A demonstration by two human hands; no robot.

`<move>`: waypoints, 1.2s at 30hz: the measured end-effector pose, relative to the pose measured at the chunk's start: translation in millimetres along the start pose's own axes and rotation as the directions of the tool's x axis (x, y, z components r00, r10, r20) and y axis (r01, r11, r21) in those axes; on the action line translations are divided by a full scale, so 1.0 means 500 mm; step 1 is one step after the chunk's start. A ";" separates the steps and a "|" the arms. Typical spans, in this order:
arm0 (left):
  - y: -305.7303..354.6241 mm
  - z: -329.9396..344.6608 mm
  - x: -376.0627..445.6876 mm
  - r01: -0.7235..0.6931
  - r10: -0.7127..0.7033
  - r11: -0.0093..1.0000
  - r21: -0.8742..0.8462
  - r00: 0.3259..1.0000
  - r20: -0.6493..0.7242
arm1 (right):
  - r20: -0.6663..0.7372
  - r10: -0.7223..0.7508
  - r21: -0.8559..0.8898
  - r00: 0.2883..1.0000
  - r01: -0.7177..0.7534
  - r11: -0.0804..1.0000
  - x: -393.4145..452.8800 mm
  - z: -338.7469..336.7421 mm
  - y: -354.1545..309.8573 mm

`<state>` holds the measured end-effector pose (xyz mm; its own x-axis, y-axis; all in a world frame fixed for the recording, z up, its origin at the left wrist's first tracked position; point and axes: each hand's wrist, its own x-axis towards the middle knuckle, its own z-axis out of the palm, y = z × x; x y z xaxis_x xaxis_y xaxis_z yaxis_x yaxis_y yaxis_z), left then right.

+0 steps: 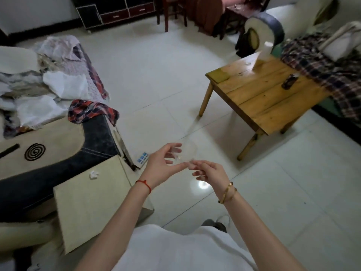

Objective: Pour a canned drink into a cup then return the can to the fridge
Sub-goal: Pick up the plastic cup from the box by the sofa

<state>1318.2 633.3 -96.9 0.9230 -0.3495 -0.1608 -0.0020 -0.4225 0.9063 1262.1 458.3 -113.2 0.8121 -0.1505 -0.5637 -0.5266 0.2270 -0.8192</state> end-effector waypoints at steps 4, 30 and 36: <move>0.096 0.163 0.093 -0.054 0.054 0.999 -0.010 0.993 0.105 | -0.081 -0.030 0.029 0.996 0.033 0.999 0.005 -0.197 -0.043; 0.455 0.862 0.675 -0.219 0.203 0.976 0.006 0.914 0.351 | -0.323 -0.001 0.126 0.946 0.044 0.991 0.304 -0.997 -0.320; 0.537 0.948 0.873 -0.187 0.182 0.982 -0.007 0.944 0.276 | -0.259 0.026 0.072 0.965 -0.008 0.997 0.470 -1.138 -0.480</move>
<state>1538.5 -29.0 -108.9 0.7647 -0.6374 -0.0946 -0.1720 -0.3434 0.9233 1436.2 -179.1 -108.8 0.7051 -0.3889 -0.5929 -0.5136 0.2964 -0.8052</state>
